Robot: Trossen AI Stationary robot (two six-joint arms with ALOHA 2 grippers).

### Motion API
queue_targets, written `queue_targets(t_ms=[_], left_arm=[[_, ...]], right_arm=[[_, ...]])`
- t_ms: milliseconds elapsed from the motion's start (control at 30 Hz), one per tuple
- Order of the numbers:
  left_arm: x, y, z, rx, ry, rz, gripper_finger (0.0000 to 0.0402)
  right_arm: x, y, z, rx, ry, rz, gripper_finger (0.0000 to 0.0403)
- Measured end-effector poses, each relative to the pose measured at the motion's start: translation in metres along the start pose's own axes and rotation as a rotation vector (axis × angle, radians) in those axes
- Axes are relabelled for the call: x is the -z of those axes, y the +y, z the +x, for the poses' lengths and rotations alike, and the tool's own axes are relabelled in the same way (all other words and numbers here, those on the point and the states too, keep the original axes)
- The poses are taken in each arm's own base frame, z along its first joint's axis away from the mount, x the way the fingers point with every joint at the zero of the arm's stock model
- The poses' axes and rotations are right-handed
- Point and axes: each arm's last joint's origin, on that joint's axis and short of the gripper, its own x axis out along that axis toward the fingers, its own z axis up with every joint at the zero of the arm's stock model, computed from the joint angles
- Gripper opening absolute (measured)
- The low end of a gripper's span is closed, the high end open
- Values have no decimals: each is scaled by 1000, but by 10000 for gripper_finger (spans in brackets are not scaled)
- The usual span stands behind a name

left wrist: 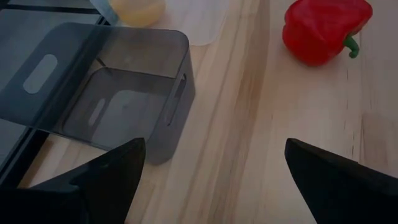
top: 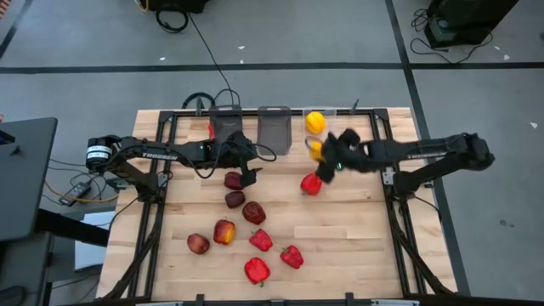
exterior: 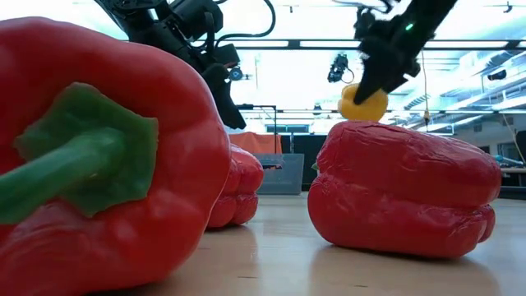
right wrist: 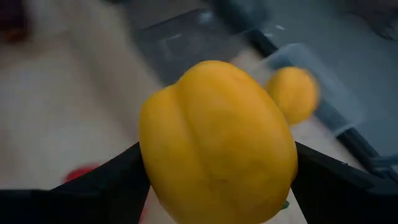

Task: Sort produce into baskets
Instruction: Put the yellow bell pepper into the transparent bin, then put the red bell pepper into the right black bin

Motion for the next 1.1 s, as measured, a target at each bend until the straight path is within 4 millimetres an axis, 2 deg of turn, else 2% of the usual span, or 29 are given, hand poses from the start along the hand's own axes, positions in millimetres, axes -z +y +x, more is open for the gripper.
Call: queue_targets(t_ms=[167, 300, 500, 633, 900, 1100], left_arm=[[0, 0, 0, 0, 0, 5, 392], [0, 0, 0, 0, 1, 6, 392], [2, 0, 0, 1, 19, 29, 392], [4, 0, 0, -24, 42, 37, 392], [4, 0, 0, -19, 45, 38, 392], [1, -6, 3, 59, -1, 35, 392]], right_arm=[[-15, -30, 38, 93, 38, 82, 341], [-21, -47, 69, 63, 90, 127, 342], [-18, -63, 110, 26, 184, 188, 370], [-12, -68, 127, 21, 246, 195, 394], [-13, -68, 134, 4, 224, 194, 391], [-25, -67, 110, -16, 122, 205, 391]])
